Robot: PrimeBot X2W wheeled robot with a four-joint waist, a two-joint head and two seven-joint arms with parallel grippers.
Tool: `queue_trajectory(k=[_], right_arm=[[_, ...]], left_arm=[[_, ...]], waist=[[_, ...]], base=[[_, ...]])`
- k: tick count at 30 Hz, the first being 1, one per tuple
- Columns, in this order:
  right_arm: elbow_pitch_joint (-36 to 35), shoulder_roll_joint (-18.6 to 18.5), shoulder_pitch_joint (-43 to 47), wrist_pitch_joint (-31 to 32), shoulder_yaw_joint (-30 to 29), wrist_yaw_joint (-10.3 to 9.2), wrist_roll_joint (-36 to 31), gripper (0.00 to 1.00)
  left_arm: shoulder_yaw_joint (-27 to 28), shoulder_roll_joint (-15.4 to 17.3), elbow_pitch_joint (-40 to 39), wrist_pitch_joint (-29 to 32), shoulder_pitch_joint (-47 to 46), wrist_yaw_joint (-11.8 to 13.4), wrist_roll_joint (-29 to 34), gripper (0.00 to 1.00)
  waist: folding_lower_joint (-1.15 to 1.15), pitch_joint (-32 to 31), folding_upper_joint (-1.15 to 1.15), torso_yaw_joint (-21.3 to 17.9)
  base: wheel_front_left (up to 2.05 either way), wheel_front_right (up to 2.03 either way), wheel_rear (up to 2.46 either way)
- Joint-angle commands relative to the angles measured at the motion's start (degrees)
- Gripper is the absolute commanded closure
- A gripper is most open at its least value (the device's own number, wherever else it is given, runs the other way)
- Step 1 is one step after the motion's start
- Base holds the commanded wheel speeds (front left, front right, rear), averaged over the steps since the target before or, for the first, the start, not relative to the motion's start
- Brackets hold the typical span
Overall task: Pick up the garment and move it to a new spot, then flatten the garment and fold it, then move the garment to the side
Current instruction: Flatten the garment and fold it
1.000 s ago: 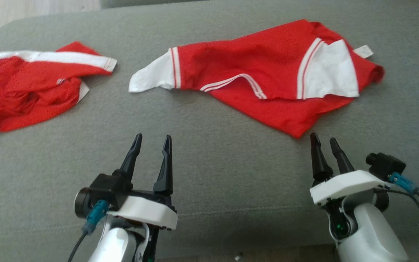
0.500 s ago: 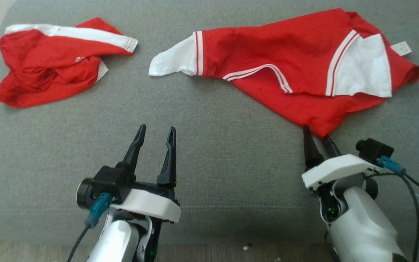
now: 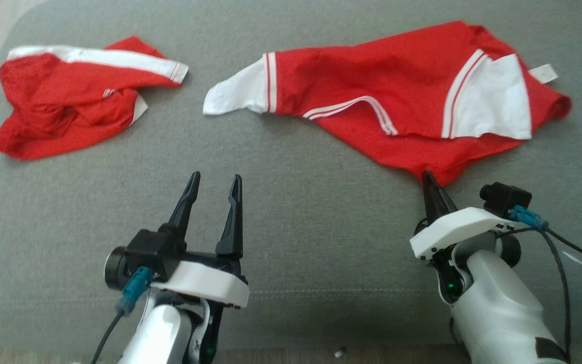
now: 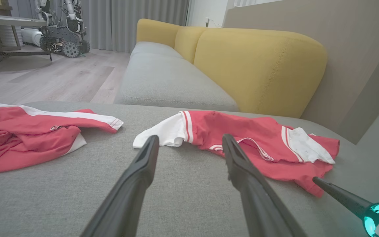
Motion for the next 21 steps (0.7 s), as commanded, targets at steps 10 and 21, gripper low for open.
queue_trajectory(k=[10,21], right_arm=[[-10.37,-2.92,4.74,3.99,-2.25,0.42,-7.18,1.00],[-33.34,-1.50,17.73,0.97,-4.82,0.42,-13.64,1.00]], left_arm=[[2.31,0.07,-2.49,-0.44,2.42,0.96,-1.61,0.00],[2.37,0.07,-2.76,-0.44,4.17,0.96,-2.65,0.00]], waist=[[0.00,-6.57,0.00,-5.69],[0.00,-8.87,0.00,-5.67]], base=[[0.00,0.00,0.00],[0.00,0.00,0.00]])
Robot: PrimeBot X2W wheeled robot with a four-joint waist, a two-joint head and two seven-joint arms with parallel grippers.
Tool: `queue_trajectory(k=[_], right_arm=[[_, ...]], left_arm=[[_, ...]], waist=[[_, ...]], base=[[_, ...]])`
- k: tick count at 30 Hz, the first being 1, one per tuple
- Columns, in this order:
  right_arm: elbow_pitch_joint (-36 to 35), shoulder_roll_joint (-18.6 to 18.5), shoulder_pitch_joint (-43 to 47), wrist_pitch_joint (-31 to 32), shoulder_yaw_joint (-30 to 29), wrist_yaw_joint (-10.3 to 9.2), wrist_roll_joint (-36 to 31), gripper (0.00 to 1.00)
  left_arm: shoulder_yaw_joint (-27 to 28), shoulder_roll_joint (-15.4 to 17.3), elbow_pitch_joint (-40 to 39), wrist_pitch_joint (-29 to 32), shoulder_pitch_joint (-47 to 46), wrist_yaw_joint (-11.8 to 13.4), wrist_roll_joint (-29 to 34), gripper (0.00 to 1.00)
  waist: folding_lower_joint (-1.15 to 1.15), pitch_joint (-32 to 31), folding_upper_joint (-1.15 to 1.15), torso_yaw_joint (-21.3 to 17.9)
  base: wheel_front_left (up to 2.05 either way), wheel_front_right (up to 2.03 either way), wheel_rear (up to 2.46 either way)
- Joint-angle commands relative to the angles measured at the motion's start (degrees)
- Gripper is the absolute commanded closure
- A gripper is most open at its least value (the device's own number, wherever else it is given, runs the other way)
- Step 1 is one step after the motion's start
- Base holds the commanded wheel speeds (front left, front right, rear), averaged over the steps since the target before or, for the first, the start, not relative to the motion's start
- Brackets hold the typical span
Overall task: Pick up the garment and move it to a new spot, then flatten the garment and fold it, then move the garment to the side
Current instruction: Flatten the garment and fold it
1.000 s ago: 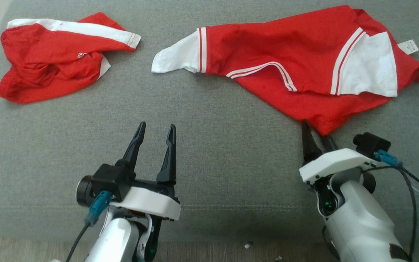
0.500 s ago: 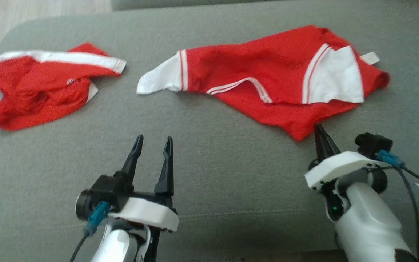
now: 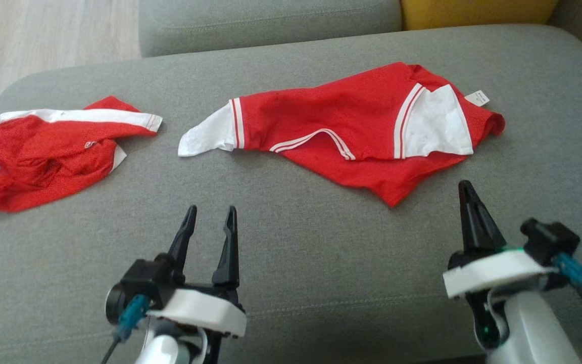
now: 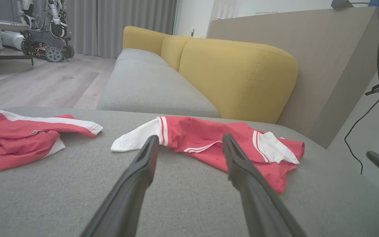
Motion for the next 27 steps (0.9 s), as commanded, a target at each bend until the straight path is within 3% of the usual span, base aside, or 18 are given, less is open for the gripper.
queue_trajectory(k=[1,11,12,13,20,27], right_arm=[[-3.43,0.63,0.16,-1.01,1.00,0.42,-1.29,1.00],[-20.76,2.39,12.99,-2.41,-3.10,0.42,-10.08,1.00],[-22.03,2.40,13.58,-2.41,-3.45,0.42,-10.37,0.10],[-22.10,2.41,14.23,-2.42,-3.05,0.42,-9.64,0.00],[-22.20,2.43,14.10,-2.43,-2.77,0.42,-8.98,0.00],[-16.13,2.44,10.17,-2.08,-2.66,0.42,-8.12,0.00]], left_arm=[[2.11,0.06,-1.87,-0.45,-1.05,-0.13,0.00,0.00],[2.96,0.06,-2.76,-0.45,2.67,-0.73,-0.23,0.00],[3.02,0.06,-2.86,-0.45,2.88,-0.75,-0.23,0.00],[3.05,0.06,-2.92,-0.45,3.00,-0.79,-0.26,0.00],[3.02,0.06,-3.43,-0.45,2.61,-0.74,-0.22,0.00],[4.19,0.06,-3.65,-0.45,1.60,0.00,0.38,0.00]], waist=[[0.00,-0.12,0.00,0.05],[0.00,-0.40,0.00,0.17],[0.00,-0.36,0.00,0.17],[0.00,-0.35,0.00,0.24],[0.00,0.18,0.00,1.07],[0.00,3.86,0.00,3.38]], base=[[0.00,0.00,0.00],[0.00,0.00,0.00],[0.00,0.00,0.00],[0.00,0.00,0.00],[0.00,0.00,0.00],[0.00,0.00,0.00]])
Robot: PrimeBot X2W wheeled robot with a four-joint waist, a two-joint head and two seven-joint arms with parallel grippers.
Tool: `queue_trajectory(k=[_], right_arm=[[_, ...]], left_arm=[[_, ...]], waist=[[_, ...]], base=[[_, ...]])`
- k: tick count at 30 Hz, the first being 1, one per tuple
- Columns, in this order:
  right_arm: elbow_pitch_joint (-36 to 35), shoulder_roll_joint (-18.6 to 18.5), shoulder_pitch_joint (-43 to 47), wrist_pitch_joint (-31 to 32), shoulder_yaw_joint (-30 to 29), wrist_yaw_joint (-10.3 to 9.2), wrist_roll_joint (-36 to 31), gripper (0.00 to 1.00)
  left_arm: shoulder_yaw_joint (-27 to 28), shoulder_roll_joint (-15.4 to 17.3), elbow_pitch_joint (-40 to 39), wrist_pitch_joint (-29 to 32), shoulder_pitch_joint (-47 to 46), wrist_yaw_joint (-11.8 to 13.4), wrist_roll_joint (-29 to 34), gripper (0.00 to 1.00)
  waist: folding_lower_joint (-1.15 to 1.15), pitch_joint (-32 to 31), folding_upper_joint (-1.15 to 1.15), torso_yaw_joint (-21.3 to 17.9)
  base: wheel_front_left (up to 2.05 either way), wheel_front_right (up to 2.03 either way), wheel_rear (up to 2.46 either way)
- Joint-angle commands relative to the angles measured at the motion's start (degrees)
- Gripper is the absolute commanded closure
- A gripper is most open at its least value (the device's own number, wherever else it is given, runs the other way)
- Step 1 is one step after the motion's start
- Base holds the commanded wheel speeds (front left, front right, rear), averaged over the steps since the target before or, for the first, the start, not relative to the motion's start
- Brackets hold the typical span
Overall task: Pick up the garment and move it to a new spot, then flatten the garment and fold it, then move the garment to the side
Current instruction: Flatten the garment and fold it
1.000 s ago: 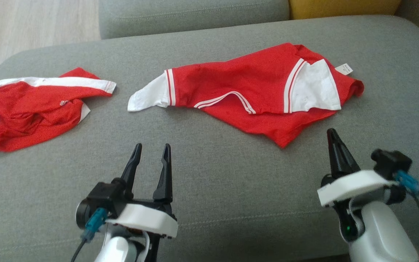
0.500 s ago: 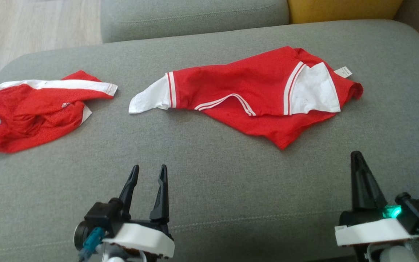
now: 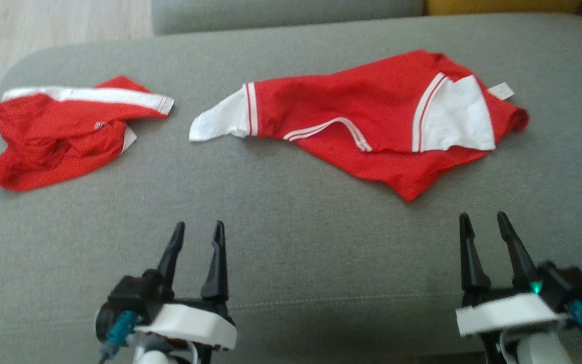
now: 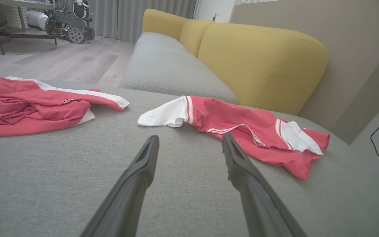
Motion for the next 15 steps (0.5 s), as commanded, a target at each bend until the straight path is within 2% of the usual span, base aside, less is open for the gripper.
queue_trajectory(k=[1,8,15], right_arm=[[-0.79,-0.12,-4.03,0.14,1.44,0.42,0.40,0.00],[8.76,-0.12,-11.13,3.26,0.23,0.42,2.13,0.00],[18.71,-0.12,-17.33,6.09,-2.95,0.42,5.84,0.00]], left_arm=[[2.40,0.02,-2.08,-0.45,-3.08,0.13,0.40,0.00],[5.23,0.02,-2.06,-0.45,-4.31,0.03,0.80,0.00],[5.51,0.02,-1.84,-0.45,-5.13,-0.65,0.90,0.00]], waist=[[0.00,1.70,0.00,1.27],[0.00,5.69,0.00,4.45],[0.00,8.35,0.00,7.71]], base=[[0.00,0.00,0.00],[0.00,0.00,0.00],[0.00,0.00,0.00]])
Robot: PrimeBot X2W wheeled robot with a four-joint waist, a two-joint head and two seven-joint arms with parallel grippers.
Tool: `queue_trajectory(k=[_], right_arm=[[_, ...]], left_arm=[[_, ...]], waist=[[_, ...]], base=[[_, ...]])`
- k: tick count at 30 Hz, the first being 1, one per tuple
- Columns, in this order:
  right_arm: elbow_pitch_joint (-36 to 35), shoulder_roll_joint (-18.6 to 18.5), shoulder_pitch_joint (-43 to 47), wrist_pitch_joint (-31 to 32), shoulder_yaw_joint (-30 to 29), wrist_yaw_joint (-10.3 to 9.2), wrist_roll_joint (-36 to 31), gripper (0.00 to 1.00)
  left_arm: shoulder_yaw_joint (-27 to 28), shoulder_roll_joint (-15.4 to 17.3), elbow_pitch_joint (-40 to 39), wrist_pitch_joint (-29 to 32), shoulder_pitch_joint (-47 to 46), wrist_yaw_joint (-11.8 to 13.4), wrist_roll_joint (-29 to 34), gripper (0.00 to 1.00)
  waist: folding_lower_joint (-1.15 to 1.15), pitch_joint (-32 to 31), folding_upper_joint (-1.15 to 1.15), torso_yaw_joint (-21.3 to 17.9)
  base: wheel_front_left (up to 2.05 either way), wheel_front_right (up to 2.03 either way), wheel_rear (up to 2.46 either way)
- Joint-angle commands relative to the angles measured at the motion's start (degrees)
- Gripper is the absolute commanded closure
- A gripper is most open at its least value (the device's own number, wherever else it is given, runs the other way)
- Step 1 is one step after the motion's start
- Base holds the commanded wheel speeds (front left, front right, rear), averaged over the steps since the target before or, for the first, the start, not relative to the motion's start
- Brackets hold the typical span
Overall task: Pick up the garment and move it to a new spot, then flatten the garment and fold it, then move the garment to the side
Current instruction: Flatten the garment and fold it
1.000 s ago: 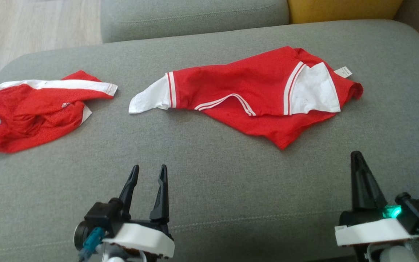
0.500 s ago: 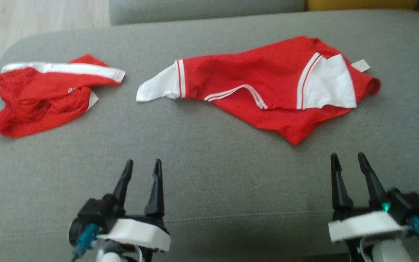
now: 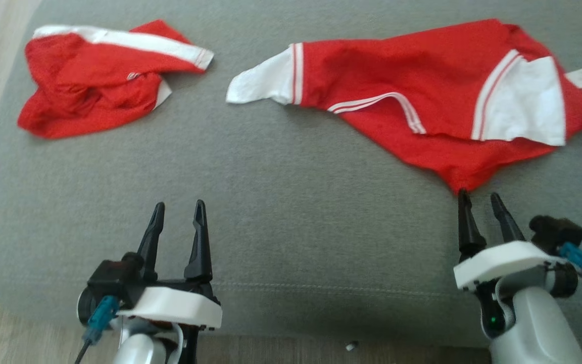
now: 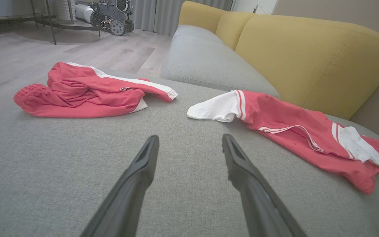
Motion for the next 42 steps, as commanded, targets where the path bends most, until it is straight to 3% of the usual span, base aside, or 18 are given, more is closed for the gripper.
queue_trajectory(k=[1,8,9,10,21,30,34,42], right_arm=[[0.62,-0.06,-3.42,0.09,0.84,0.42,1.52,0.00],[6.87,-0.06,-7.94,-1.20,-1.31,0.42,2.64,0.00],[8.79,-0.06,-9.45,-1.71,-1.70,0.42,2.50,0.06],[9.60,-0.06,-10.19,-1.92,-1.48,0.42,2.55,1.00],[12.44,-0.06,-13.65,-5.26,3.53,0.42,0.72,1.00],[-1.72,-0.54,-9.28,-5.76,7.00,0.42,-4.30,1.00],[-11.19,-2.45,-4.32,1.40,8.03,0.42,-5.18,1.00],[-31.19,-10.61,9.29,24.07,6.79,0.42,-2.48,1.00]], left_arm=[[1.60,0.04,-1.67,-0.45,-2.71,-0.28,0.24,0.00],[0.37,0.04,-1.86,-0.45,-3.74,-0.05,-0.24,0.00],[0.08,0.04,-1.98,-0.45,-4.07,0.11,-0.37,0.00],[-0.02,0.04,-2.01,-0.45,-4.19,0.16,-0.42,0.00],[-0.28,0.04,-1.50,-0.45,-4.05,0.56,-0.99,0.00],[0.09,0.04,-1.20,-0.45,-1.97,0.47,-1.02,0.00],[0.16,0.04,-1.29,-0.45,-0.77,0.59,-1.25,0.00],[-0.43,0.04,-1.73,-0.45,1.10,0.91,-2.04,0.00]], waist=[[0.00,1.50,0.00,1.77],[0.00,3.03,0.00,3.57],[0.00,3.45,0.00,3.91],[0.00,3.58,0.00,4.03],[0.00,1.37,0.00,2.38],[0.00,-4.00,0.00,-1.52],[0.00,-6.58,0.00,-2.98],[0.00,-9.13,0.00,-4.55]], base=[[0.00,0.00,0.00],[0.00,0.00,0.00],[0.00,0.00,0.00],[0.00,0.00,0.00],[0.00,0.00,0.00],[0.00,0.00,0.00],[0.00,0.00,0.00],[0.00,0.00,0.00]])
